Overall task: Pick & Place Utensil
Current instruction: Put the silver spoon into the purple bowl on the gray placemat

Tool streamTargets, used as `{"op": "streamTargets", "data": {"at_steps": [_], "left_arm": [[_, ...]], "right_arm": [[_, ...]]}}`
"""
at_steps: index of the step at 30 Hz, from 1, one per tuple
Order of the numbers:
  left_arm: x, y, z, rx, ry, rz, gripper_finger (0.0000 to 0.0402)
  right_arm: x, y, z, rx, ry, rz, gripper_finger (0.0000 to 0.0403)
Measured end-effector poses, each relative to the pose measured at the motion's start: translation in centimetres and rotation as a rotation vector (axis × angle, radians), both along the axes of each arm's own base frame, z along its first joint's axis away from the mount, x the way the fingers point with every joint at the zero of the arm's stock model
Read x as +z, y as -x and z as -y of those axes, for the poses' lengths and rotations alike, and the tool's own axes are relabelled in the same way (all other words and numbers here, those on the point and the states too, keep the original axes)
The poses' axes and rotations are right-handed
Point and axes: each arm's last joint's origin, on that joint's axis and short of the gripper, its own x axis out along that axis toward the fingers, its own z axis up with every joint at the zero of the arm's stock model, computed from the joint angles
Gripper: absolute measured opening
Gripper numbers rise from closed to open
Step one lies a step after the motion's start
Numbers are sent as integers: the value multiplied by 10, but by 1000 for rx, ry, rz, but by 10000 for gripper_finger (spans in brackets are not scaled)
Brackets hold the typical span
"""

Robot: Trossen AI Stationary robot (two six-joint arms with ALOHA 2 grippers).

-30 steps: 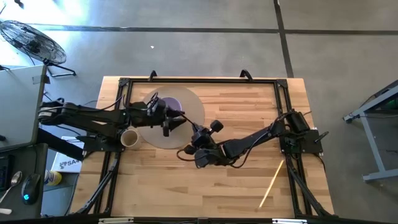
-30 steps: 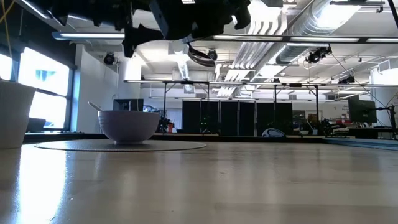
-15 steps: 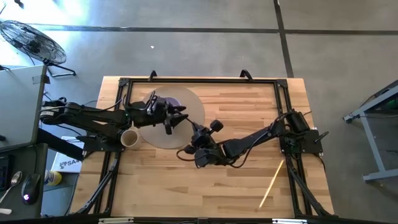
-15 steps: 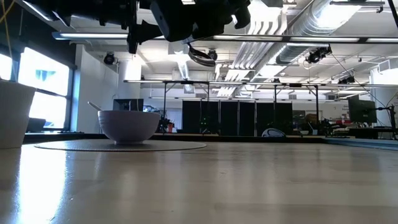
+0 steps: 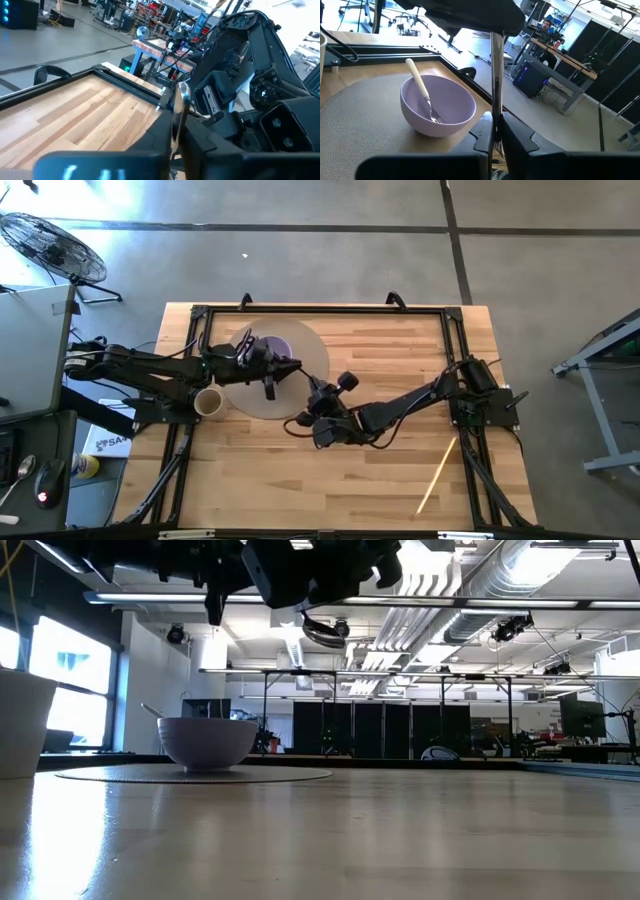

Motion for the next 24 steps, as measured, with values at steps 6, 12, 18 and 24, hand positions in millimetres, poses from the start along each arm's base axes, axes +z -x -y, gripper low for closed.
{"op": "streamTargets", "data": {"at_steps": [6, 12, 18, 24], "left_arm": [[-1, 2, 0, -15, -31, -24, 15], [5, 11, -21, -9, -34, -79, 9], [30, 27, -73, 63, 52, -215, 5], [51, 51, -126, 110, 184, -328, 6]], "right_arm": [[-1, -1, -1, 46, -22, -19, 37], [6, 4, -11, 82, 19, -60, 80], [20, 12, -25, 97, 21, -11, 128], [20, 15, -31, 115, 17, -12, 141]]}}
